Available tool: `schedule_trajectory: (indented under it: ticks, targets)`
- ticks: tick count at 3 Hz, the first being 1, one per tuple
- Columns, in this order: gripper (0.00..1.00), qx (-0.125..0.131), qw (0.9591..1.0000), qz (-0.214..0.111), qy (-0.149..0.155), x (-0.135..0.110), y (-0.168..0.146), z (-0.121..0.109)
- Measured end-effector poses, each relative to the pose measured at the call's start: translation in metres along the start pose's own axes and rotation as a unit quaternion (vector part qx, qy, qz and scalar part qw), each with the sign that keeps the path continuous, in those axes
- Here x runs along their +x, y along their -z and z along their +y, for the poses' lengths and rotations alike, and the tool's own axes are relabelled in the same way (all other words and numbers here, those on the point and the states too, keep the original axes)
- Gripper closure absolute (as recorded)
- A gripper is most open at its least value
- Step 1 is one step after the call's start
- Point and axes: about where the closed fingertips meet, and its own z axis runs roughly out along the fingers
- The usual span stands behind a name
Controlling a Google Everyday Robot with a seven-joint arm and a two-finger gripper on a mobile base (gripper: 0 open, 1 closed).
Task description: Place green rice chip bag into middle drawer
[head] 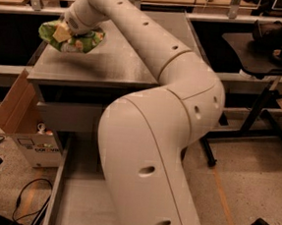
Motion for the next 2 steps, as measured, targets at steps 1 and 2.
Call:
schedule_trajectory:
  ticks: [1, 2]
  targets:
    - [1.00, 0.019, 0.9993, 0.017, 0.026, -0.023, 0.050, 0.012]
    - [1.00, 0.026, 0.9990, 0.016, 0.031, -0.031, 0.094, 0.029]
